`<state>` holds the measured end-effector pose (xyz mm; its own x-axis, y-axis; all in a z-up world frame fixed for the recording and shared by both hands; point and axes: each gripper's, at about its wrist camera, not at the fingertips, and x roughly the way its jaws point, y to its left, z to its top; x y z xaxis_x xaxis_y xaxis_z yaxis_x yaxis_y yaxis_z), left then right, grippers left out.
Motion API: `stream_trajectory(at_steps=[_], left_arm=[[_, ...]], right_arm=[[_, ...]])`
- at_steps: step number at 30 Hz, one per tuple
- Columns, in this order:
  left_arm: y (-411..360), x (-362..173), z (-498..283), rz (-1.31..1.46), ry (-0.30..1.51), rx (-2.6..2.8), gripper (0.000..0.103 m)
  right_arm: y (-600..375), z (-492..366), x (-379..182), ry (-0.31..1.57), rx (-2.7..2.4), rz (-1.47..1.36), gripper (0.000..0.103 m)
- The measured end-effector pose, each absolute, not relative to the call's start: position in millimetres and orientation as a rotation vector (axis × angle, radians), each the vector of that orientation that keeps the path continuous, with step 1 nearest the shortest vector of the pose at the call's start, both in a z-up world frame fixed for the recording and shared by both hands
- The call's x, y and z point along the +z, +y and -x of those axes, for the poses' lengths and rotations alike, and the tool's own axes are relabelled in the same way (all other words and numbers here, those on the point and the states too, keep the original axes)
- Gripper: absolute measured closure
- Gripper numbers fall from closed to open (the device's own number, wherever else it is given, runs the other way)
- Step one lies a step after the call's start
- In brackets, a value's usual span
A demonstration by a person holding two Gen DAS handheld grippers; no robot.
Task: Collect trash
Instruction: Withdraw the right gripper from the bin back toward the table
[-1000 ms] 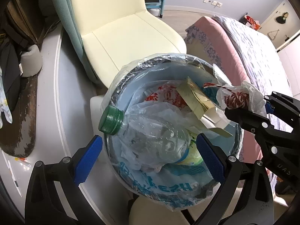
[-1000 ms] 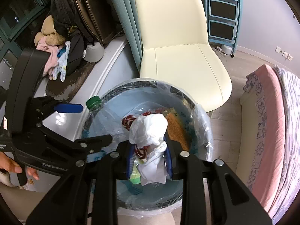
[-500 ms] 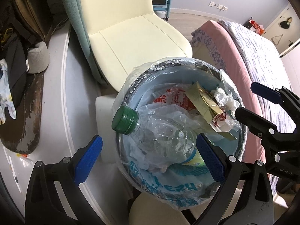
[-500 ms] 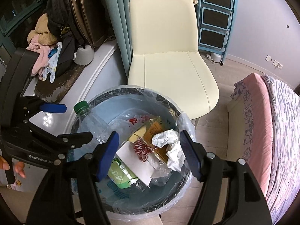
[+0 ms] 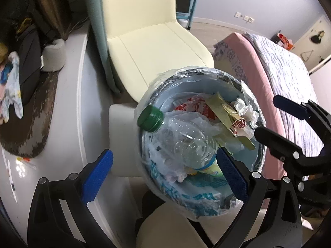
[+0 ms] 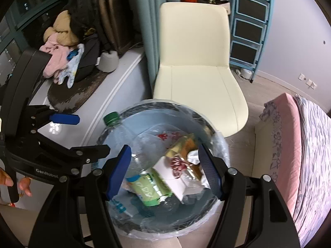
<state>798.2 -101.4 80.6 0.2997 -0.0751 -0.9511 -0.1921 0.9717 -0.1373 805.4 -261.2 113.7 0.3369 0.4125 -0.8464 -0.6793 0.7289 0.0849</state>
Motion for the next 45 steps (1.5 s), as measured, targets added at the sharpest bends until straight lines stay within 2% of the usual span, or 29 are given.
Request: stream_trajectory(at_steps=[45], left_arm=[[57,70,-562,0.737,1.174,0.730,0.006]], right_arm=[[-40,-672,107,0.903,1.442,0.727,0.038]])
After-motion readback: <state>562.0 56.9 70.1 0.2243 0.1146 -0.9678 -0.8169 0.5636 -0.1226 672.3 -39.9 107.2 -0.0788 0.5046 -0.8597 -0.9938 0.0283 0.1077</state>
